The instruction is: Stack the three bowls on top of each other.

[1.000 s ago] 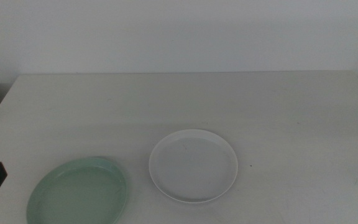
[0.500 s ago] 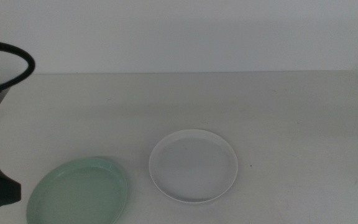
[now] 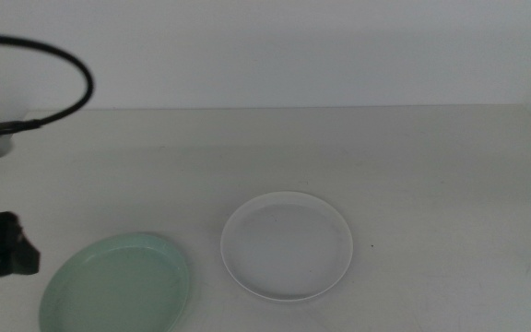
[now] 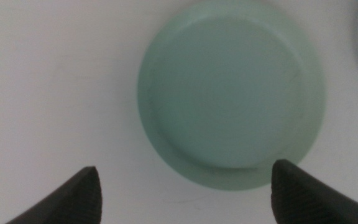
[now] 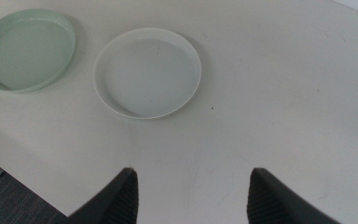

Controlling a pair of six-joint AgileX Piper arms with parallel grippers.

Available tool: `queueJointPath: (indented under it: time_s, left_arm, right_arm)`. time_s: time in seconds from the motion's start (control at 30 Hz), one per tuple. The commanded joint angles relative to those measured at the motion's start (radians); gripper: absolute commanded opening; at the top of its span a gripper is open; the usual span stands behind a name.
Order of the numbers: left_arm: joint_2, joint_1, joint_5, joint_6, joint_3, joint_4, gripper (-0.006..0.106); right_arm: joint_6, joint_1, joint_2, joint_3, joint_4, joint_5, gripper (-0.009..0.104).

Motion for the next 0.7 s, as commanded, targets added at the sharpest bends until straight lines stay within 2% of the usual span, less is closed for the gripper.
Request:
queueJointPath:
  time_s: [0.0, 0.1, 0.2, 0.43, 0.57, 0.67]
  left_arm:
    - [0.102, 0.051, -0.039, 0.139, -0.054, -0.084, 0.105]
    - [0.231, 0.135, -0.039, 0.299, -0.073, -0.194, 0.105]
    - [0.35, 0.2, -0.064, 0.399, -0.08, -0.254, 0.105]
    - [0.572, 0.216, -0.171, 0.429, -0.08, -0.289, 0.105]
    - [0.642, 0.214, -0.217, 0.451, -0.08, -0.341, 0.105]
    - [0.68, 0.214, -0.227, 0.448, -0.08, -0.347, 0.102]
  right_arm:
    - [-0.011, -0.008, 0.0, -0.024, 0.005, -0.052, 0.045]
    - [-0.011, -0.008, 0.0, -0.024, 0.005, -0.052, 0.045]
    - [-0.011, -0.008, 0.0, -0.024, 0.005, -0.052, 0.045]
    - [-0.011, -0.008, 0.0, -0.024, 0.004, -0.052, 0.045]
    - [-0.011, -0.008, 0.0, -0.024, 0.004, -0.052, 0.045]
    - [-0.011, -0.008, 0.0, -0.024, 0.004, -0.052, 0.045]
